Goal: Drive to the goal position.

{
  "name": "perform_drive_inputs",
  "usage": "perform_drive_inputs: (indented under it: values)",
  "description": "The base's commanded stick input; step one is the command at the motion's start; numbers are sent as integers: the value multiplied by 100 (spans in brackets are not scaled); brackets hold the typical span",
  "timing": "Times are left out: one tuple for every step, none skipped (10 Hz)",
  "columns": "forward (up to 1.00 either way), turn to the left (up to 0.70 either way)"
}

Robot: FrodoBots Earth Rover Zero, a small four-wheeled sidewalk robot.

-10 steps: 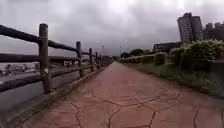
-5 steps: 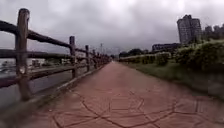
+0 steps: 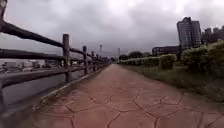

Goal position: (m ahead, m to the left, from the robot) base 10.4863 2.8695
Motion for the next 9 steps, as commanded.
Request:
perform_drive_inputs:
  values:
    - [100, 0]
    - [100, 0]
    - [100, 0]
    - [100, 0]
    - [100, 0]
    - [100, 0]
    - [100, 0]
    - [100, 0]
    - [100, 0]
